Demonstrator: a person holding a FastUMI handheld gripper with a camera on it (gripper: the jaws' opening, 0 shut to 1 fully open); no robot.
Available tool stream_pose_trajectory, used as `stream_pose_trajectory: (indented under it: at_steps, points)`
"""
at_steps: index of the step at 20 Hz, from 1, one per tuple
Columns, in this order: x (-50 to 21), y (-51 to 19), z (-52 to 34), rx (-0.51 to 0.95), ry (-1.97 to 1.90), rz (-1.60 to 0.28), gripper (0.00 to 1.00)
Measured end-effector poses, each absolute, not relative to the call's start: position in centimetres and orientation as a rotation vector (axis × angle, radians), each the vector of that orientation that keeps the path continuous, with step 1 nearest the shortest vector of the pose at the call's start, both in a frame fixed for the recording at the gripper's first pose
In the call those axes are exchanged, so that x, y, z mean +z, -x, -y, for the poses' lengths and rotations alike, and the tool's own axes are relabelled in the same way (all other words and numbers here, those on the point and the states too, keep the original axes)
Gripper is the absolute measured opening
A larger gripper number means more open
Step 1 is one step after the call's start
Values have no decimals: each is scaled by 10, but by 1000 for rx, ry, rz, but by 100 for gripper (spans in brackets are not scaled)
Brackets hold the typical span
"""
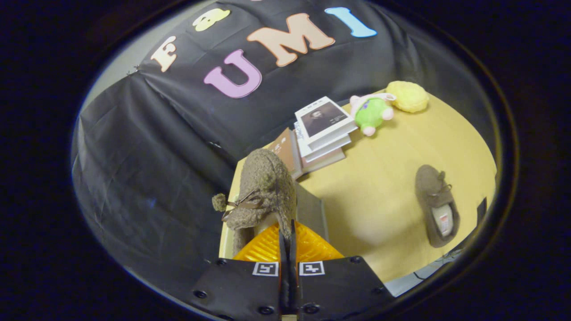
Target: Open the storage box then place both shoes into the box .Put the left shoe in first, then the right shoe, with the right side of both shoes facing outward in a uniform manner.
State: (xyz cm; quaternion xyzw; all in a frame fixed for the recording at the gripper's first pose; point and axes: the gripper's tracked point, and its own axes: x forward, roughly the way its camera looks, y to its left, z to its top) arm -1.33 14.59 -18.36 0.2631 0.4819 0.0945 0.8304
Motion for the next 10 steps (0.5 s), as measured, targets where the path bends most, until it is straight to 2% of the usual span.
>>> stream_pose_trajectory:
  at_steps: [5,10]
  points:
    - [-206,17,-206,238,-517,-1083,3]
    - [-244,27,-238,215,-458,-1152,3]
